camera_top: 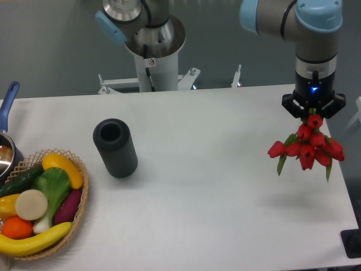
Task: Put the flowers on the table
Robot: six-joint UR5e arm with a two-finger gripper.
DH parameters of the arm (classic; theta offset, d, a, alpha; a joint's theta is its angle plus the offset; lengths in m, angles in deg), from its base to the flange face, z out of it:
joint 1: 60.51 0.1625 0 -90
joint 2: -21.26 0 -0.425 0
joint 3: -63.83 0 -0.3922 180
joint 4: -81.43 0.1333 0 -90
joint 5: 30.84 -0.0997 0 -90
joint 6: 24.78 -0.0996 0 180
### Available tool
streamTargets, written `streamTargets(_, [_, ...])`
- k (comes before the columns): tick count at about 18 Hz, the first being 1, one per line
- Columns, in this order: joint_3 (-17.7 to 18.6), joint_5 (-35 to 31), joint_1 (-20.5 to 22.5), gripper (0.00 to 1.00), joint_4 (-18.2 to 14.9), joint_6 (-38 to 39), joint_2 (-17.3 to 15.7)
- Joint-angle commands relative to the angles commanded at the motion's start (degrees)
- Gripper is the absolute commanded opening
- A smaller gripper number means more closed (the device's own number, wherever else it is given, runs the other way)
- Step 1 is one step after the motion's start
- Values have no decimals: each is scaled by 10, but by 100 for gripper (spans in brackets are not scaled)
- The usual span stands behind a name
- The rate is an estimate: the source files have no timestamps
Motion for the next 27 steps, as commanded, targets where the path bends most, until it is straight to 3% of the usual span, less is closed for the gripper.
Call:
streamTargets(16, [9,-1,-1,0,3,6,0])
streamTargets(19, [25,-19,-7,0,5,7,3])
streamTargets(24, [28,-22,-96,0,6,42,57])
streamTargets(27, [28,-16,-151,0,6,80,72])
